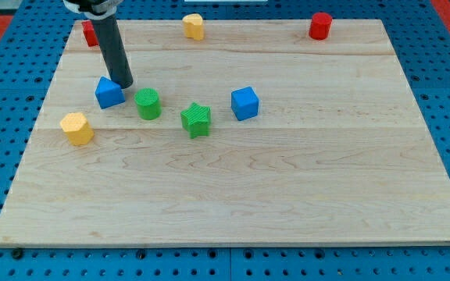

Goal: Place the blue cube diagonal to the green star

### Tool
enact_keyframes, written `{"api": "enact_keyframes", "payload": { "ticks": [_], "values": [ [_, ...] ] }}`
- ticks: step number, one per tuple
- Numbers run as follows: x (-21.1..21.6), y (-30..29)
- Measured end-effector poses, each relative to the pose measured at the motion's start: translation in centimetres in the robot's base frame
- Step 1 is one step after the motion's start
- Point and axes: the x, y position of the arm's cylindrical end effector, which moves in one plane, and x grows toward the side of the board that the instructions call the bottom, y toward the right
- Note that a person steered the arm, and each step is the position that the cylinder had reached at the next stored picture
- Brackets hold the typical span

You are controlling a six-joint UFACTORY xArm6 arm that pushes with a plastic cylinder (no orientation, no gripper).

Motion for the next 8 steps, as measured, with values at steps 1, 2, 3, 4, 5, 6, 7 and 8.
{"api": "enact_keyframes", "payload": {
  "ticks": [1,2,3,4,5,6,7,8],
  "values": [
    [1.1,1.5],
    [1.7,-4.3],
    [1.7,-5.9],
    [1.7,-2.2],
    [1.7,-1.0],
    [1.7,-1.0],
    [1.4,0.8],
    [0.4,3.3]
  ]
}}
